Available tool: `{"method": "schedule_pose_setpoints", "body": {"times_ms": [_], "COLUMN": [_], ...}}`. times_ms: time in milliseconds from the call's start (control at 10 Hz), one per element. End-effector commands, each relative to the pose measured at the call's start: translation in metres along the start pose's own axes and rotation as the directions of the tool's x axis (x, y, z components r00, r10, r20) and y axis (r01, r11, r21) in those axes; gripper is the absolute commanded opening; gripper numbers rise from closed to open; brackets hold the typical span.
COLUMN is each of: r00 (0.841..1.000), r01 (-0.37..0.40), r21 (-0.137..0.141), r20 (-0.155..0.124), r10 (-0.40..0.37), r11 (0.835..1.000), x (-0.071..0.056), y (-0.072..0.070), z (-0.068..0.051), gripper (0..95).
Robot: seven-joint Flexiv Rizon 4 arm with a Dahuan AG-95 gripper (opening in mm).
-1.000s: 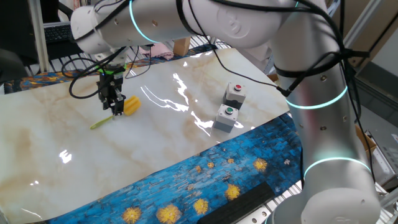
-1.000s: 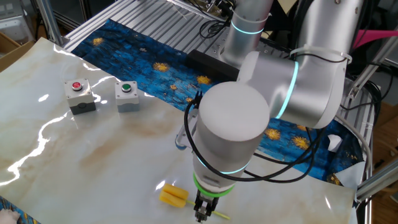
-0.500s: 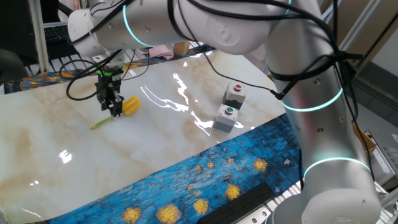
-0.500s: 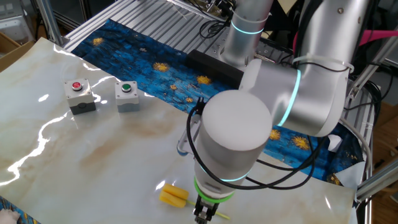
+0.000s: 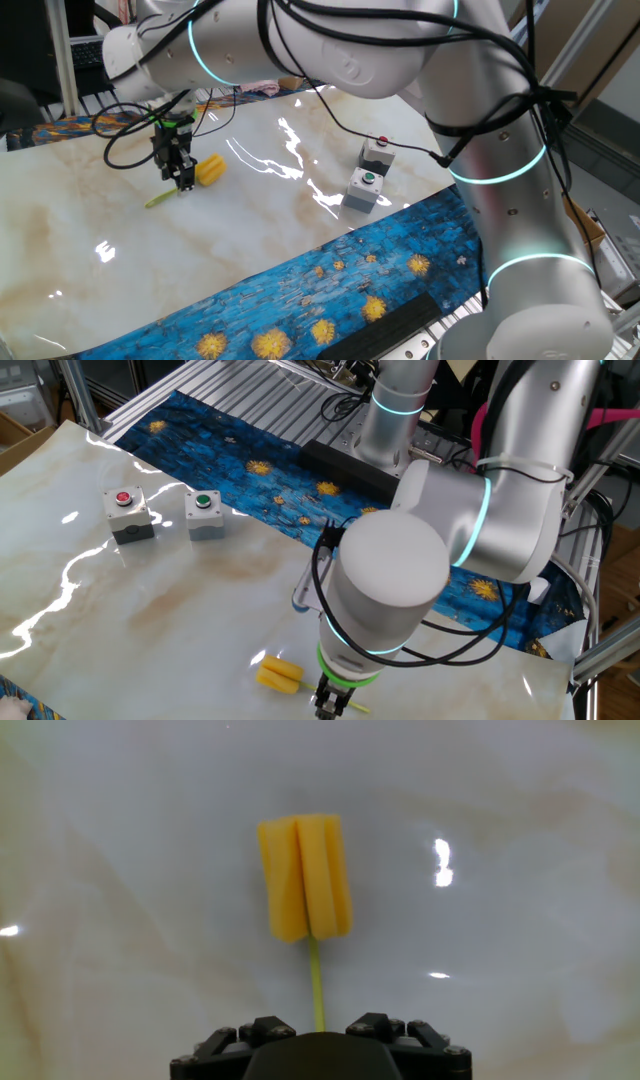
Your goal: Scrub the table with a brush
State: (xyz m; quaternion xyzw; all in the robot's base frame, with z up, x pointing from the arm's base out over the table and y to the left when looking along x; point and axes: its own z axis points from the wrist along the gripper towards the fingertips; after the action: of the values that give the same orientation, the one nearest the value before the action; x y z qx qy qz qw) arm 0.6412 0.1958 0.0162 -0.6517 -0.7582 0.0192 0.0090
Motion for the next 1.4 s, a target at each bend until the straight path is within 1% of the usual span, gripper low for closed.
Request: {"method": "schedule_pose_setpoints", "body": {"times_ms": [100, 200, 700, 900, 1000, 1100, 1200, 1400], "r00": [1.000, 1.000, 1.000, 0.999, 0.999, 0.999, 0.998, 0.998], "r01": [0.002, 0.004, 0.014, 0.022, 0.027, 0.032, 0.036, 0.041], "r21": [-0.001, -0.001, -0.014, -0.018, -0.021, -0.026, -0.026, -0.028], "r20": [0.006, 0.015, 0.027, 0.037, 0.039, 0.042, 0.045, 0.048], "r10": [-0.002, -0.004, -0.014, -0.022, -0.026, -0.031, -0.035, -0.039], "r11": [1.000, 1.000, 1.000, 1.000, 0.999, 0.999, 0.999, 0.999], "x": [0.000, -0.001, -0.002, -0.002, -0.002, -0.002, -0.002, -0.002], "y": [-0.001, -0.001, -0.003, -0.004, -0.004, -0.004, -0.004, -0.004], "z": [0.001, 0.003, 0.010, 0.012, 0.012, 0.013, 0.013, 0.013], "gripper": [57.0, 57.0, 57.0, 57.0, 38.0, 38.0, 19.0, 19.0]}}
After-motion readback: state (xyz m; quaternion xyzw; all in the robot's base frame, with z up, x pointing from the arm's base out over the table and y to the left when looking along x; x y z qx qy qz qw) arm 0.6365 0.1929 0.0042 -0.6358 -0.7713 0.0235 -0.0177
